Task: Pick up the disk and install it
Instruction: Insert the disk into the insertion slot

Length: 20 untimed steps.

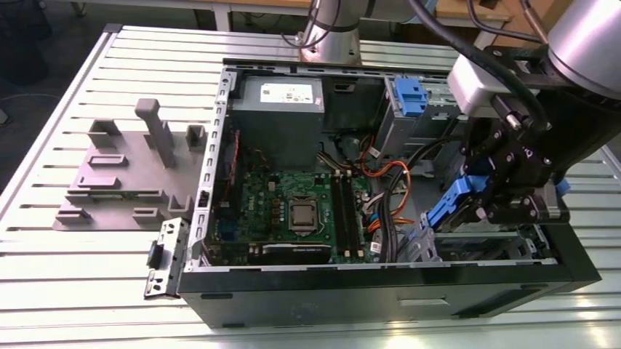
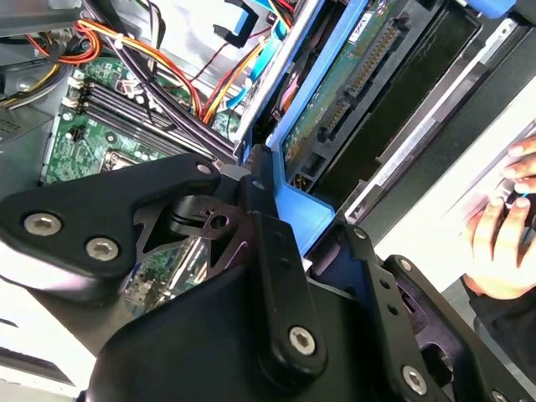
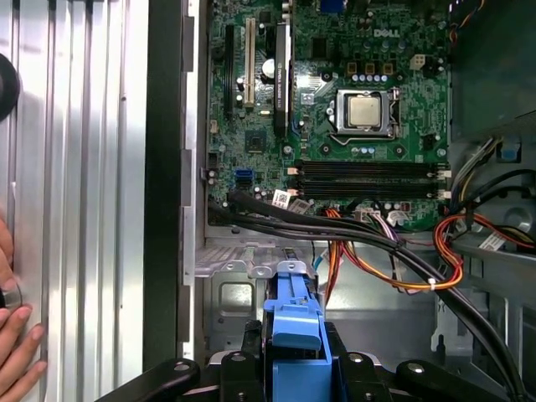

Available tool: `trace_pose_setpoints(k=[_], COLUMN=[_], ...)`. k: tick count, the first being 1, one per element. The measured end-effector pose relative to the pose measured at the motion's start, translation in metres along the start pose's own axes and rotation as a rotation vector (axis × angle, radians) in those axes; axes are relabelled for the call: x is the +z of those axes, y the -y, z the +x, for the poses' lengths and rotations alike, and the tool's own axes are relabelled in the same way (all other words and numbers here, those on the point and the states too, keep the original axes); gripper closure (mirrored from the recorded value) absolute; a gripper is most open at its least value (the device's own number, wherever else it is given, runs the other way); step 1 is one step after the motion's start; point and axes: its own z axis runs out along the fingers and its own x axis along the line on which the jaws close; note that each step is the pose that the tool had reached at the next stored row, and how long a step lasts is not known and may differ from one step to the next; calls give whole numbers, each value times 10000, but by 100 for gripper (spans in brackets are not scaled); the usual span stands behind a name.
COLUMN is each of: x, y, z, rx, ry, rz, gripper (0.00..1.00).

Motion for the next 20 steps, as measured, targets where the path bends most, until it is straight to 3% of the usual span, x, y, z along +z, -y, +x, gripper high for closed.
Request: trace_pose_setpoints(k=[20], x=[87], y=[2], z=[0], rx=[-1], ry=[0], rz=[0], gripper=[63])
